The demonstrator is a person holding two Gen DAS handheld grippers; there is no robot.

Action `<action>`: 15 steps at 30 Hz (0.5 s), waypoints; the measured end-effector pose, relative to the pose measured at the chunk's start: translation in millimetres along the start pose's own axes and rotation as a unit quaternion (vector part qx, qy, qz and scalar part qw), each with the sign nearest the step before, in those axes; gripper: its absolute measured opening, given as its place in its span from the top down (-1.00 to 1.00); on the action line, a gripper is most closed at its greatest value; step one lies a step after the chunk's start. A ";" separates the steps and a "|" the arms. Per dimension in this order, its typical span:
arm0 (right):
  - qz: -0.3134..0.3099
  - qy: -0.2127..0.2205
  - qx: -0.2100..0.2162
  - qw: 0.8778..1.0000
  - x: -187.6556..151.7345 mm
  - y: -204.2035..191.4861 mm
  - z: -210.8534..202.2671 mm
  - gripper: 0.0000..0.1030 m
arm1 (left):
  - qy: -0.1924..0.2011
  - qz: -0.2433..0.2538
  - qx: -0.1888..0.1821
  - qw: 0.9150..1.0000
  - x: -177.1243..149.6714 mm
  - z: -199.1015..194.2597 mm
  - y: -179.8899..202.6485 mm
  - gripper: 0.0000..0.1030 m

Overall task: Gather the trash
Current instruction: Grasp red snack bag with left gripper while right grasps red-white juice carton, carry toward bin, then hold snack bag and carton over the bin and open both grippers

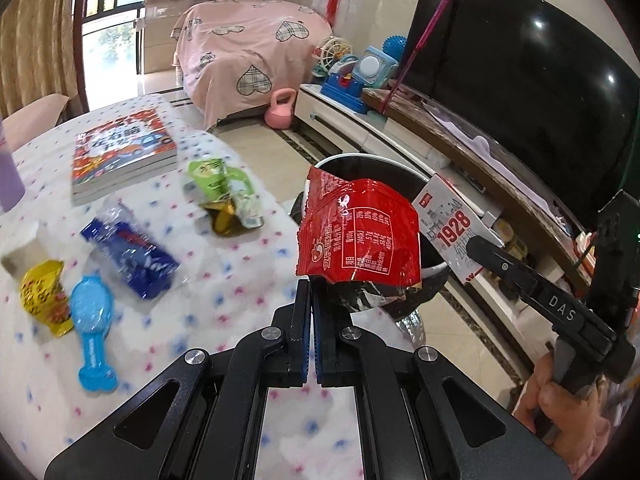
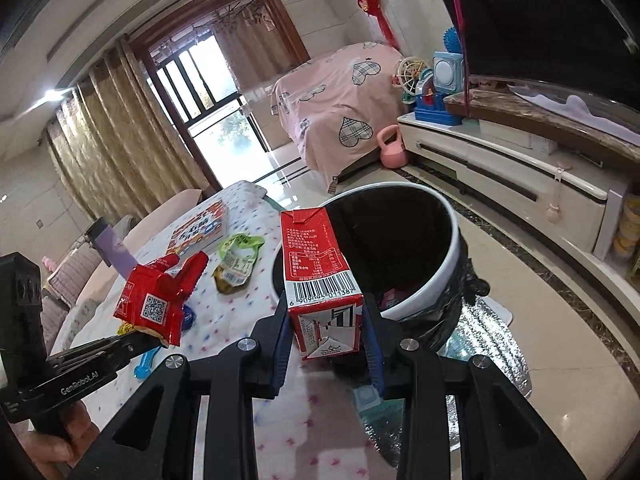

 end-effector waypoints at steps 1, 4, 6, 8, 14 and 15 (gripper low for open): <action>0.001 0.000 -0.001 1.000 1.6 1.8 1.2 0.38 | -0.002 0.003 0.000 1.000 1.2 2.6 3.0 0.98; 0.001 -0.002 -0.006 1.000 4.3 6.6 3.9 0.38 | -0.010 0.011 -0.001 1.000 6.6 12.4 11.2 0.98; 0.002 -0.005 -0.009 1.000 6.5 10.8 6.3 0.38 | -0.014 0.015 -0.002 1.000 11.2 18.3 16.4 0.98; 0.003 -0.007 -0.012 1.000 9.8 14.7 9.2 0.38 | -0.016 0.021 -0.002 1.000 14.9 23.1 22.5 0.98; 0.000 -0.009 -0.019 1.000 22.3 23.2 16.8 0.38 | -0.024 0.038 -0.001 0.999 25.0 37.5 35.9 0.98; -0.001 -0.009 -0.020 1.000 24.2 23.5 18.0 0.38 | -0.026 0.040 0.000 0.999 26.7 40.1 37.9 0.98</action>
Point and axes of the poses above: each gripper's, at about its wrist camera, not at the fingertips, and z roughly the way its jaws point, y to its right, x to its top, the point moved 3 cm from there along z, roughly the way its jaws point, and after that the axes turned 6 degrees about x, right-handed, at the moved point
